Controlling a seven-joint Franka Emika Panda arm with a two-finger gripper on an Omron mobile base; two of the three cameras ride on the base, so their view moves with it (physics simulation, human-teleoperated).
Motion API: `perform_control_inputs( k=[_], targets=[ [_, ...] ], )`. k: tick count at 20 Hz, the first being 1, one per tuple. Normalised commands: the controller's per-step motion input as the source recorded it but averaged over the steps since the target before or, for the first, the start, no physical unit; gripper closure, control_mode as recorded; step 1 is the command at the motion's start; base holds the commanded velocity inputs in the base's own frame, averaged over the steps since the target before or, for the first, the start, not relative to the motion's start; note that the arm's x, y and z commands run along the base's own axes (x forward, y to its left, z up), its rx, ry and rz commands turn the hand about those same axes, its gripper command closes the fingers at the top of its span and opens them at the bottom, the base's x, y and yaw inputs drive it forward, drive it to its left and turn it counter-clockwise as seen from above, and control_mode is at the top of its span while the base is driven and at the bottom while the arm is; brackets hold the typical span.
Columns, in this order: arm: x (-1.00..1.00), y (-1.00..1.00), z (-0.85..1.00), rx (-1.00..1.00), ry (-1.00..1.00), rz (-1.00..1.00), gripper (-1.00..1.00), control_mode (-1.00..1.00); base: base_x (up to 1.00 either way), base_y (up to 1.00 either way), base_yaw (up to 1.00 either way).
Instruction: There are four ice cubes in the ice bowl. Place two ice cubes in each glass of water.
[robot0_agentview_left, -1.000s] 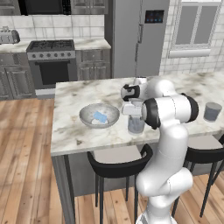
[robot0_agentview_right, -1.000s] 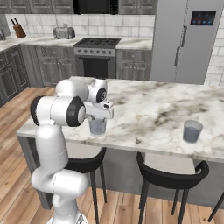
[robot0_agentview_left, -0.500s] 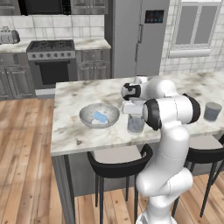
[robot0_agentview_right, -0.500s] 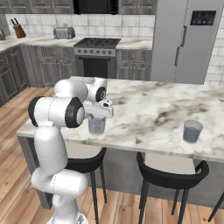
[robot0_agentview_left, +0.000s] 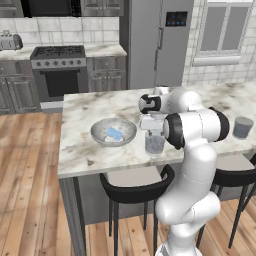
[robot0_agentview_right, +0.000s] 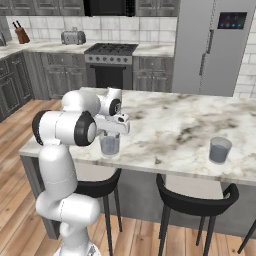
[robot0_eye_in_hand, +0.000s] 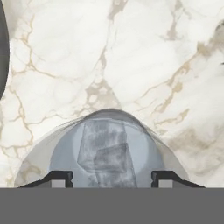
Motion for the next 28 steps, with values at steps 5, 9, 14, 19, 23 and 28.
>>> perform_control_inputs(
  k=[5, 9, 14, 19, 23, 28],
  targets=[
    [0.00, 0.00, 0.00, 0.00, 0.00, 0.00, 1.00, -1.00, 0.00, 0.00, 0.00],
    [0.00, 0.00, 0.19, 0.00, 0.00, 0.00, 1.00, -1.00, 0.00, 0.00, 0.00],
    [-0.17, 0.02, 0.51, 0.00, 0.00, 0.00, 1.00, -1.00, 0.00, 0.00, 0.00],
    [-0.06, 0.49, 0.28, 0.00, 0.00, 0.00, -1.00, -1.00, 0.00, 0.00, 0.00],
    [0.00, 0.72, 0.26, 0.00, 0.00, 0.02, -1.00, -1.00, 0.00, 0.00, 0.00],
    [0.00, 0.59, 0.15, 0.00, 0.00, 0.09, -1.00, -1.00, 0.00, 0.00, 0.00]
  ],
)
